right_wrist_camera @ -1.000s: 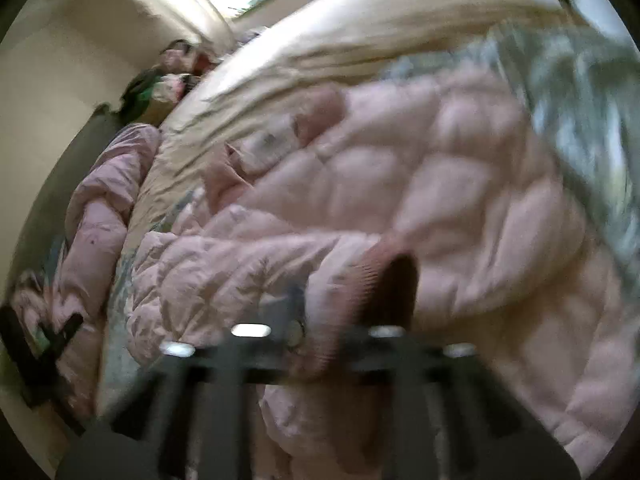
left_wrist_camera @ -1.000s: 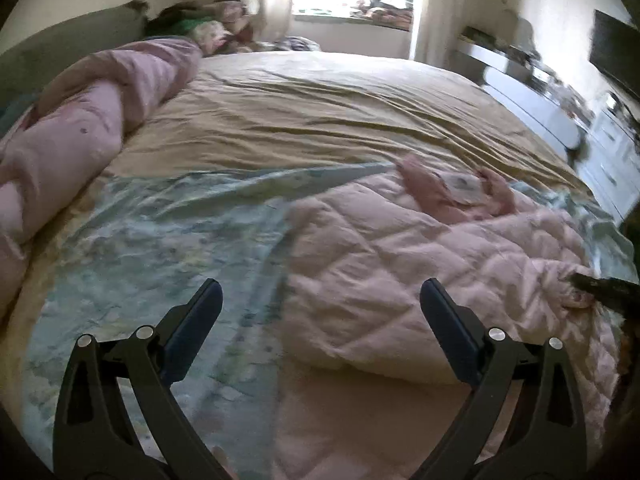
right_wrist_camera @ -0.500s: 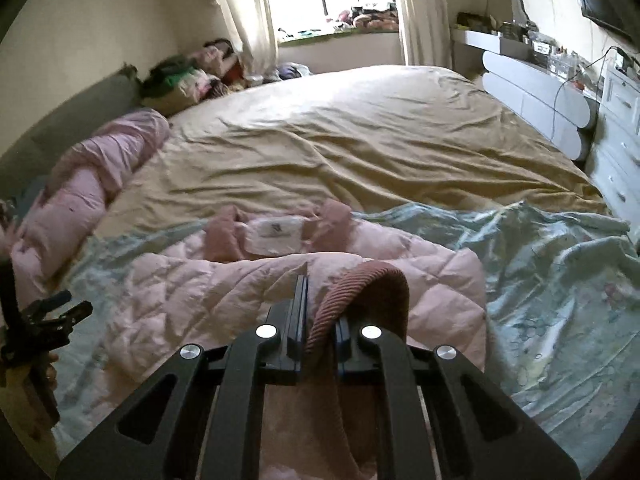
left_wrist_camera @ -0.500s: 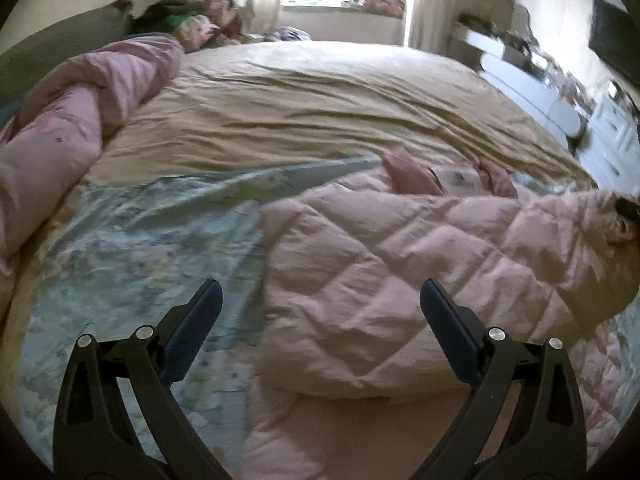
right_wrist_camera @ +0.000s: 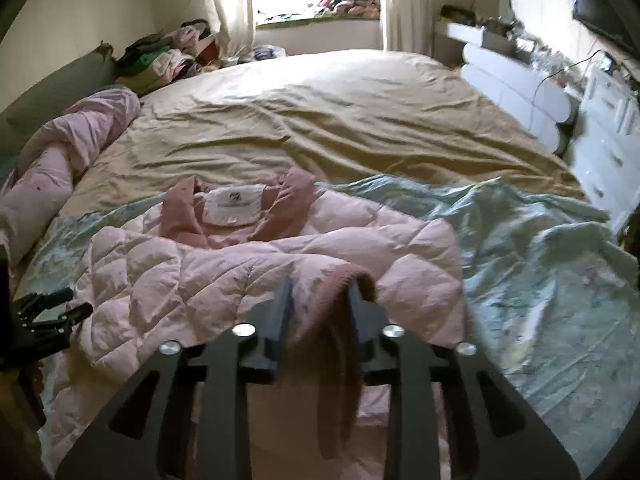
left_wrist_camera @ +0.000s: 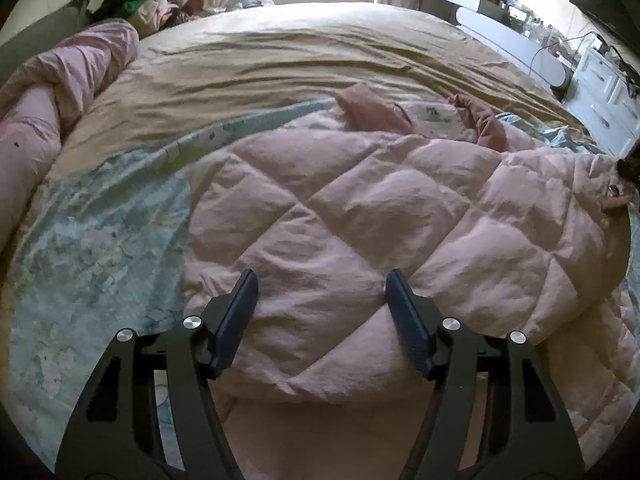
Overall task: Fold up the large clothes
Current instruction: 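Press the folded jacket flat with both tools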
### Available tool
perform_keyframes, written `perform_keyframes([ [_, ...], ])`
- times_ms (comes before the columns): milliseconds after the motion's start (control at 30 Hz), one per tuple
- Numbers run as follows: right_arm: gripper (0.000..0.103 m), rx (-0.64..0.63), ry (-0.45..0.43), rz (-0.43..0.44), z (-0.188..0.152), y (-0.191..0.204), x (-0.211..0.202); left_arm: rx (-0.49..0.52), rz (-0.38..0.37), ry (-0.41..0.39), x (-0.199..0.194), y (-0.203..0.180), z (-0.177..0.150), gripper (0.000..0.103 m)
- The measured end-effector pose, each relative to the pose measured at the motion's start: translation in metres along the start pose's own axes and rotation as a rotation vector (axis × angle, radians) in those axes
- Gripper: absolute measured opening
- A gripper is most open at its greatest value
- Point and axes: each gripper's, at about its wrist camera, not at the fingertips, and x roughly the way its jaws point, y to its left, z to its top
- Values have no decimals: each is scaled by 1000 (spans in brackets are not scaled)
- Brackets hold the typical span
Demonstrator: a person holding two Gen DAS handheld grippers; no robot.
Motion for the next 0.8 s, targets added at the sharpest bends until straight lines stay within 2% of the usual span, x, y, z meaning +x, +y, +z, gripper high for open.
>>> perform_keyframes([
  [33, 43, -2, -20, -26, 1, 0, -6, -1, -2, 11, 5, 1, -2, 59],
  [100, 45, -10, -66, -39, 2, 3, -18, 2, -4, 22, 10, 0, -4, 60],
  [200, 48, -36, -67, 31, 0, 22, -20, 5, -1, 25, 17, 0, -8, 61],
  [333, 54, -123, -13, 104, -9, 66, -2, 2, -3, 31, 23, 2, -11, 61],
  [533, 54, -209, 83, 108, -18, 115, 39, 9, -10, 41, 29, 2, -11, 62],
  [633, 58, -235, 133, 69, -21, 125, 60, 9, -19, 40, 32, 4, -13, 62],
  [800, 63, -236, 265, 66, -34, 122, 100, 11, -18, 46, 37, 4, -13, 62],
])
